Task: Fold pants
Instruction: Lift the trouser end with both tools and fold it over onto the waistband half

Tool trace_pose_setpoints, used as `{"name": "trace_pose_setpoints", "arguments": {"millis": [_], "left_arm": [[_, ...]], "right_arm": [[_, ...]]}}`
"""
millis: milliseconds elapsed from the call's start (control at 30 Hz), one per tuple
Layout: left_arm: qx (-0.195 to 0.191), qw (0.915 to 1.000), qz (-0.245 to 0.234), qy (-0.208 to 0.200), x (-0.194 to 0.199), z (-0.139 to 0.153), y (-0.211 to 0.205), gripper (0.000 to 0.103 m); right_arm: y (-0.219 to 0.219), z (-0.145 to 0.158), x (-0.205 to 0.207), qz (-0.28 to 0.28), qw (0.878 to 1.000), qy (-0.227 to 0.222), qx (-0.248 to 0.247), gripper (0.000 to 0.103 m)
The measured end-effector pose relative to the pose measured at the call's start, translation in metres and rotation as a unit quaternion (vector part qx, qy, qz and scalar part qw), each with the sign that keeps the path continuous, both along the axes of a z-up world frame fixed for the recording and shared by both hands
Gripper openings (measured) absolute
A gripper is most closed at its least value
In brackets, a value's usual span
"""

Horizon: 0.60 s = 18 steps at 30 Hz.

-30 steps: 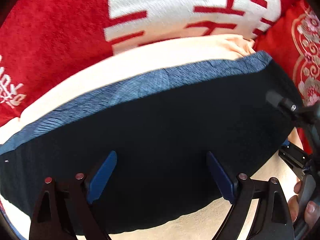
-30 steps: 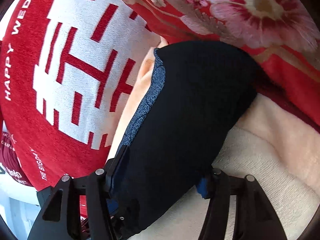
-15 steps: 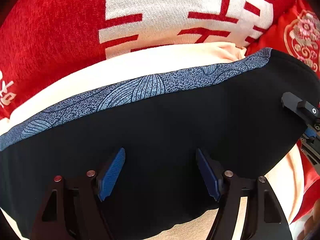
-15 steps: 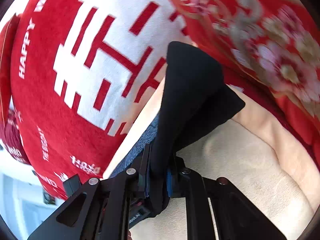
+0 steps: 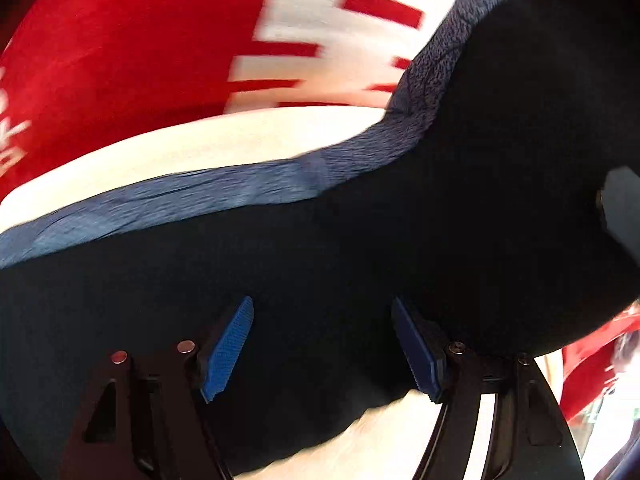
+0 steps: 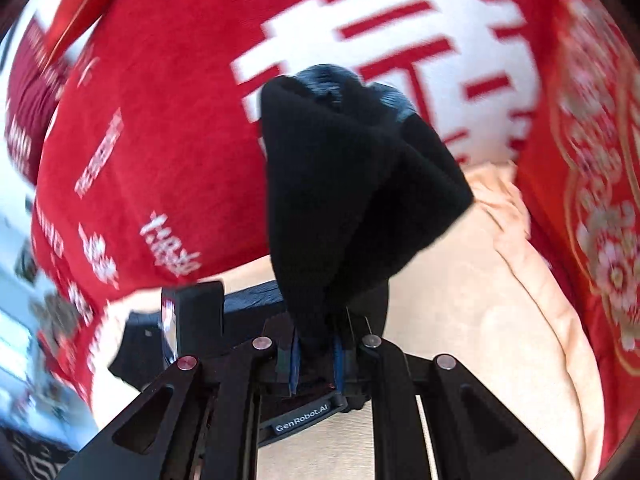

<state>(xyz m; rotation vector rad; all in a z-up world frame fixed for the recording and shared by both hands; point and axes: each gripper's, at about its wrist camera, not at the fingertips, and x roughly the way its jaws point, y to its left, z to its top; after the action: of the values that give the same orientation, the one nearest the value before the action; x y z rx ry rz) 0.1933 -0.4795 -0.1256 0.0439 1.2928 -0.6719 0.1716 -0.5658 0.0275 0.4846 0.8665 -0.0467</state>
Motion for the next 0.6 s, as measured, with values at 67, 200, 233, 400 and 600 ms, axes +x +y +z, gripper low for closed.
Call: {"name": "trace_pose_setpoints", "arguments": {"millis": [67,200,233,400,600], "left_arm": [[-0.008,0.9998,0.017,-0.003,0.004,0.012,0.029,0.073],[0.009,0.9979,0.057,-0.030,0.018,0.036,0.112,0.073],[0.017,0.9969,0.068,-0.034,0.022,0.038,0.132,0.073],[0.079,0.9869,0.138,-0.027,0.045,0.027,0.236,0.073],[0.109,0.9798,0.167,-0.013,0.054,0.016,0.302,0.073]], "right_arm": [[0.030,0.005,0.007,0.029,0.999,0.007,-0.032,0.014],[0.096,-0.001,0.022,0.080,0.993,0.035,-0.084,0.014],[0.119,-0.010,0.028,0.096,0.989,0.050,-0.100,0.014],[0.211,-0.075,0.047,0.155,0.960,0.128,-0.193,0.027],[0.267,-0.087,0.027,0.185,0.931,0.135,-0.283,0.063]]}}
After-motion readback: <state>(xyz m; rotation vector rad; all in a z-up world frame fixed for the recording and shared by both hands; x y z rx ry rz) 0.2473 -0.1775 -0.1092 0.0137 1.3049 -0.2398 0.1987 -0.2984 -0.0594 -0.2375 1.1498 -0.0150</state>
